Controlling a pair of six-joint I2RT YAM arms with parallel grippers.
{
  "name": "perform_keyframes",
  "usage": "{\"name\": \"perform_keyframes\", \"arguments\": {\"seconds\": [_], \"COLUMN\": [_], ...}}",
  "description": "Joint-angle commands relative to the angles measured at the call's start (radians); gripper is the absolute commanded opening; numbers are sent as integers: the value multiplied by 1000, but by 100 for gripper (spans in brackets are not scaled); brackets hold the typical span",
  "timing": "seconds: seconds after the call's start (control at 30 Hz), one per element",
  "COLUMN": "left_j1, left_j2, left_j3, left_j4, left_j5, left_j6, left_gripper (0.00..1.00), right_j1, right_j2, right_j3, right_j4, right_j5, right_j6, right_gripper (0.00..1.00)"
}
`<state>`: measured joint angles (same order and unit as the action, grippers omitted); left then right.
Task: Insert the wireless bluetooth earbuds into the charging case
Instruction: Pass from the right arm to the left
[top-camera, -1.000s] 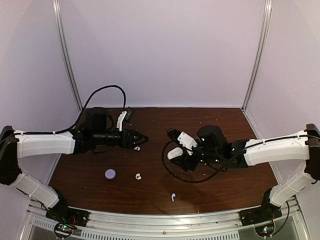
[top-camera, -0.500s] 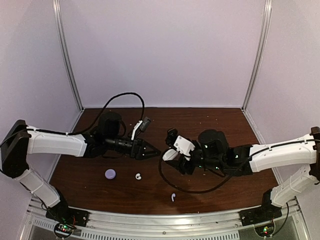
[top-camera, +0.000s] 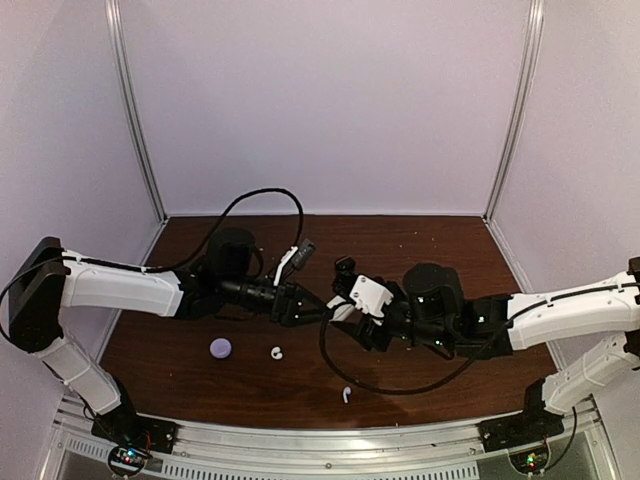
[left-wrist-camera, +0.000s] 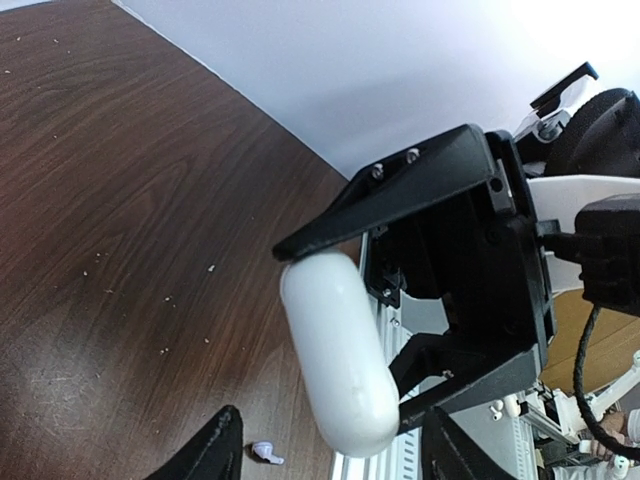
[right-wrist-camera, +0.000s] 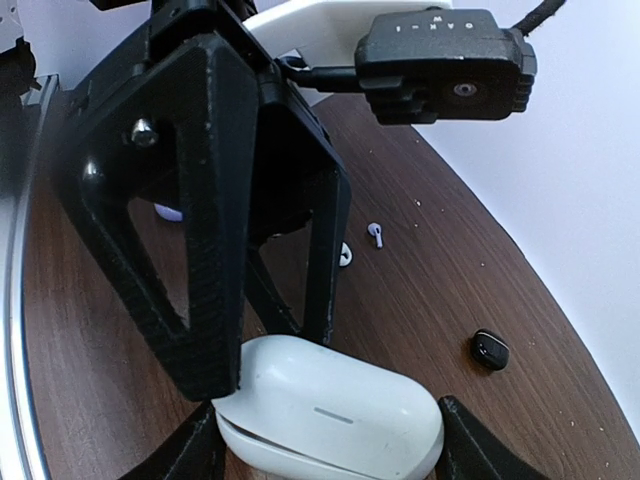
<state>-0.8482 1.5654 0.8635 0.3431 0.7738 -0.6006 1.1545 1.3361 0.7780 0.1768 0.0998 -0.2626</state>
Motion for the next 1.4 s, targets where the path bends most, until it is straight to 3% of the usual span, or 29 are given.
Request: {"name": "perform_keyframes", "arguments": {"seconds": [0.0, 0.73, 0.87, 1.03, 1.37], "left_j1": [-3, -29, -30, -34, -38], "left_j2": [0, 12, 17, 26, 54], "left_j3": [32, 70, 74, 111, 194], "left_j4": [48, 28, 17, -56, -191], "left_j5": [-10, -1, -6, -37, -51], "left_j6": [0, 30, 39, 83, 156], "left_gripper": [60, 37, 37, 45, 43], "right_j1": [19, 62, 63, 65, 82], "right_j2": [-46, -47, -48, -44, -17], "right_j3": [-28, -28, -26, -21, 20], "right_j4": [48, 56, 53, 33, -49], "right_j5": [32, 118, 118, 103, 93], "right_j6": [-24, -70, -75, -91, -131], "right_gripper": [63, 62, 62, 62, 62]}}
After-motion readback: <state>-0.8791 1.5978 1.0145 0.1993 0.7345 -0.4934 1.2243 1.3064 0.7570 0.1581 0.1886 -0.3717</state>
